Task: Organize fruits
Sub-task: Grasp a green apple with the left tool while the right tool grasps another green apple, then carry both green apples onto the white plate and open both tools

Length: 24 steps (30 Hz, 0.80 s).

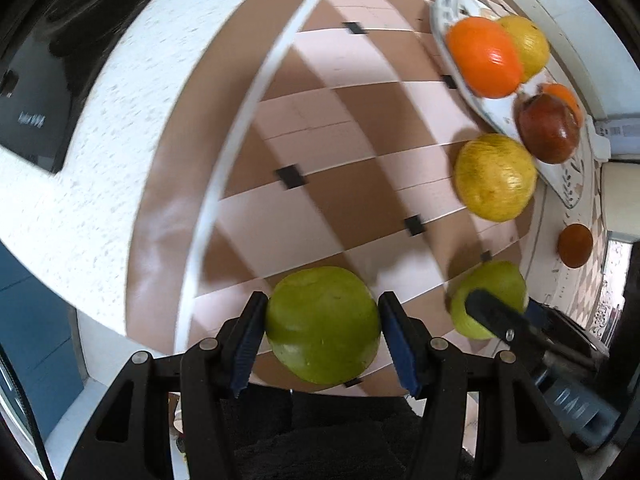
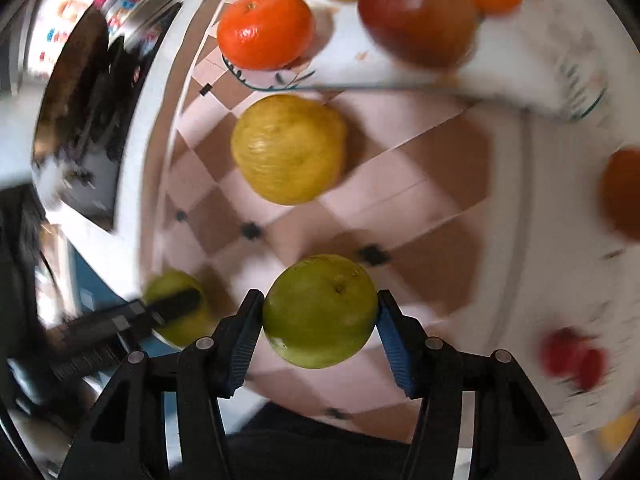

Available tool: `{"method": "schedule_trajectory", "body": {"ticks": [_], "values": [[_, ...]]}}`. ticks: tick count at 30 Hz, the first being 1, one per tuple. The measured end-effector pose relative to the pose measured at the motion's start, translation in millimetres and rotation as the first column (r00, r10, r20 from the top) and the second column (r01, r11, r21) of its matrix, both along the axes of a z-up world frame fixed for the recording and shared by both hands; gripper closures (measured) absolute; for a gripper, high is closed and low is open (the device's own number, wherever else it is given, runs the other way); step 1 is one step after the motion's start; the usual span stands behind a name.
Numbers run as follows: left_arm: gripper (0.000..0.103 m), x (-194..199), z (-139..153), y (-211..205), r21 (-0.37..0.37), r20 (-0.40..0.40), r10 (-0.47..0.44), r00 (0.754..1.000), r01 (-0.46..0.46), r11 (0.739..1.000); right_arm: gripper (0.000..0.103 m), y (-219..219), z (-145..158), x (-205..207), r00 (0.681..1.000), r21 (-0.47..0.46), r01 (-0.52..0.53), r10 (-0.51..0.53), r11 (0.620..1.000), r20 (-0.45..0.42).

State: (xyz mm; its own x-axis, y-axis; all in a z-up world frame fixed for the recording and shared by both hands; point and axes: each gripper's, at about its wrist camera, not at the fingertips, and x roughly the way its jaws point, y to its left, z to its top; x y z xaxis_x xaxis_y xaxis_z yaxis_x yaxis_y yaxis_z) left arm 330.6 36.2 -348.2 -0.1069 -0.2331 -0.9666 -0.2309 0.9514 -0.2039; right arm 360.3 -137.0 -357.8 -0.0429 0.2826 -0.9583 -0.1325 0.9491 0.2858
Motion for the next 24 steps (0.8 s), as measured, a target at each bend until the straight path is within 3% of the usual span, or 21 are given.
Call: {"method": "schedule_trajectory", "body": {"ticks": [2,6,15,19,24], "values": [[0.049,8,2,-14,0.001,0.01,-0.027,1.0,0.027,1.0,0.044,-9,2,-2,1.0,-0.009,0.002,-0.002,1.0,0.002],[0.048,20,2,-36,0.018,0.017,-0.083,0.996,0.083,0.996,0.043,-36,-21,0,0.986,0.121,0.138,-0.124,0.983,-0.115],[0.048,31,9,-47,0.013,0.017,-0.122,0.992,0.122,0.992,0.044,-45,-11,-6,0.984,0.133,0.175,-0.168,0.976,-0.059],[0.048,46,39,-52,-0.029,0.057,-0.11,0.992,0.112,0.993,0.044,-68,15,-1,0.976,0.181,0.217,-0.215,0.959,-0.03],[0.048,83,95,-54,-0.078,0.172,-0.106,0.979,0.121,0.99,0.044,-100,58,25,0.959,0.221,0.262,-0.28,0.939,0.052]]}}
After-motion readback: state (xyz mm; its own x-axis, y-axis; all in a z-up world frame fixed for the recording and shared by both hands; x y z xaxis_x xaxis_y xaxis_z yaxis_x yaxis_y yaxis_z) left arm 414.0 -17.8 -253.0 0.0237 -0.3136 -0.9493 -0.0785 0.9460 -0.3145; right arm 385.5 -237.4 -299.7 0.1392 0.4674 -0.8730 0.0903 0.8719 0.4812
